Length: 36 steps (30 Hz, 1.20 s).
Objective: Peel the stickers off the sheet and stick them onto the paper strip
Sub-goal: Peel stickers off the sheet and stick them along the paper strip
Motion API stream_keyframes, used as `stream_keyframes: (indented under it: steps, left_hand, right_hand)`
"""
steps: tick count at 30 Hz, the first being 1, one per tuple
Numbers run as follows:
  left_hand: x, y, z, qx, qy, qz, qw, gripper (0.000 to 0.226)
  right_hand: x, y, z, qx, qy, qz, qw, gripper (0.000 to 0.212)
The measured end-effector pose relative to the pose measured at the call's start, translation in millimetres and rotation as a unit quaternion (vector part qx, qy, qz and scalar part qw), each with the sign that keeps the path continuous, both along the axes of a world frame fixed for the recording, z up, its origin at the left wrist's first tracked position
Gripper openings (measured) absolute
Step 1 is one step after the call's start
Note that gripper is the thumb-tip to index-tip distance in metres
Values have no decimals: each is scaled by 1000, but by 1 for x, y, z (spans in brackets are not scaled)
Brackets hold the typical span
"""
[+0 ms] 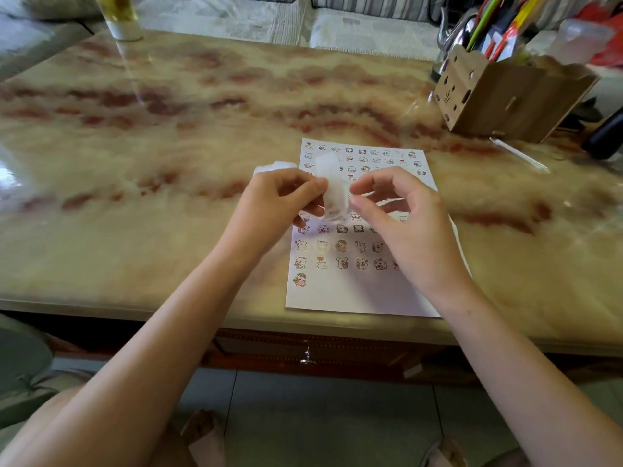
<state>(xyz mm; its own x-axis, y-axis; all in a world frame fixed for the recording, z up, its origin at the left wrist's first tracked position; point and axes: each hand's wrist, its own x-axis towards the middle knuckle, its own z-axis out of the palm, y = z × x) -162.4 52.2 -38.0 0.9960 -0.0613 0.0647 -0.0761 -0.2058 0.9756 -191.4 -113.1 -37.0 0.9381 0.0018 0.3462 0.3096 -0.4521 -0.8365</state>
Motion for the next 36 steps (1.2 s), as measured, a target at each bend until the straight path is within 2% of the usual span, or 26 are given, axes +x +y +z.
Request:
stream_keyframes:
  steps: [5,15,20,23,28,36]
  left_hand:
    - [-2,-3,-2,-7,0,-15,1000,15]
    - [-5,-7,-3,-51,11,-22,998,15]
    - [-6,-8,-2,-43,29,-27,998,25]
    - [-6,-7,-3,-33,38,-42,998,18]
    - [-7,-7,-4,-33,35,-48,998,12]
    - [-7,-7,-6,-38,19,-25,999,17]
  right_hand:
    - [0,5,-5,-16,-22,-4,1000,12]
    - [3,4,-8,18,-8,0,1000,10]
    - [3,2,-7,35,-1,-1,999,9]
    - [4,1,-8,36,2,0,999,9]
    - [5,-1,-11,12,-13,3,1000,6]
    - [3,-2,-13,-18,-29,-2,999,6]
